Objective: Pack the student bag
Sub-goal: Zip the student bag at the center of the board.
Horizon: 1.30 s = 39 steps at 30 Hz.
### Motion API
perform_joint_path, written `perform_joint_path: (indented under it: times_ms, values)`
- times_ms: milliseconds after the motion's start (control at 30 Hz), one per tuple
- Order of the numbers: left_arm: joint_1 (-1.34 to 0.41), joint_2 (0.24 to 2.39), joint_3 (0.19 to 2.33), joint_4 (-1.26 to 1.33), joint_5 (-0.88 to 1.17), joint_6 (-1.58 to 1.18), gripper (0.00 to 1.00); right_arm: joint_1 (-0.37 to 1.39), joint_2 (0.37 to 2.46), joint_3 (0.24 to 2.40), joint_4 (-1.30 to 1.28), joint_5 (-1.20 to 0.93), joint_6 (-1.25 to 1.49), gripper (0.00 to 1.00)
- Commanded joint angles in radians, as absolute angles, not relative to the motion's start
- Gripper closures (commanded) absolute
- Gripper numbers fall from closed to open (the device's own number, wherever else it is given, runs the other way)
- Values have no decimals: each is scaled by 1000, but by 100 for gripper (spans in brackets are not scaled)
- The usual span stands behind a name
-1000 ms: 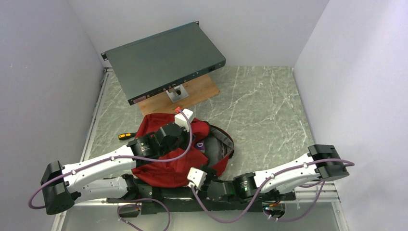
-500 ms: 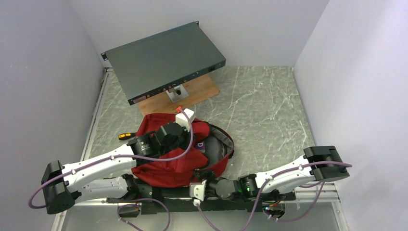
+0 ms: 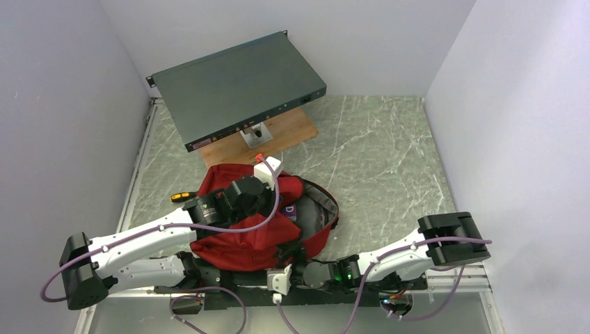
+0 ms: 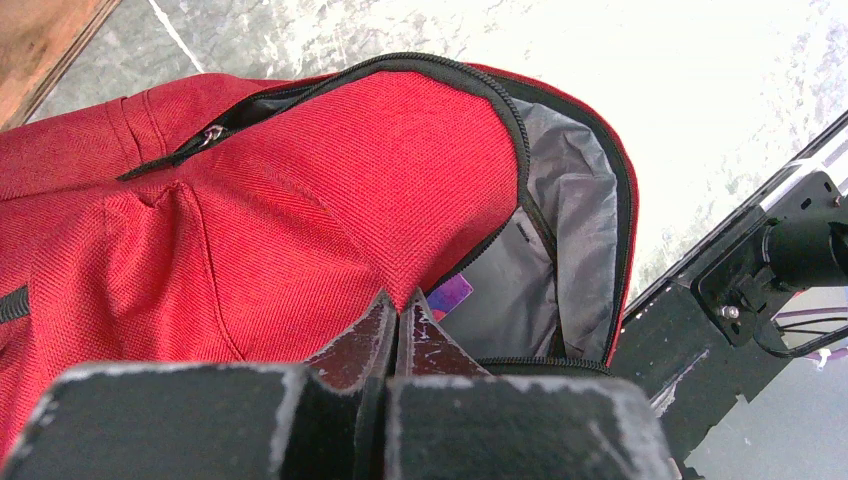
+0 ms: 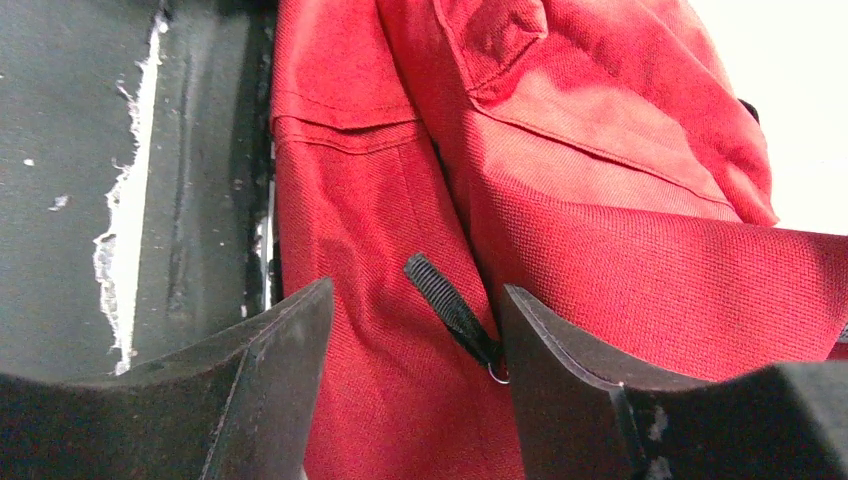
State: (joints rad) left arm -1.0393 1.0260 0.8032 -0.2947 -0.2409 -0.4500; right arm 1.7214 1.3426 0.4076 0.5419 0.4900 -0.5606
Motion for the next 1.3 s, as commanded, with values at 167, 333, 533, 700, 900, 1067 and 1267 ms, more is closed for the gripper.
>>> perform_joint_path:
  times_ms: [167,333,533,700,900,1067,1267]
  values:
    - [-1040,1013,840,-248,-201,-471,100,1693,1331,439,631,589,-588,74]
    - [-1040,1018,832,-252,-205,-468,99,1678,1253,436,530,533,-488,100]
    - [-1037,1020,850,-283,-228,-434,50,1651,1134,379,517,467,-290,100]
    - [-1036,947,834,-323,-239,-401,9,1616,1076,342,533,402,-143,100]
    - [-1035,728,731,-375,-182,-426,0,1579,1016,288,613,403,58,100]
    - [-1035,540,595,-363,-44,-428,0,1549,986,220,718,409,148,100]
    - [-1035,527,539,-328,163,-449,15,1531,1012,232,752,411,176,100]
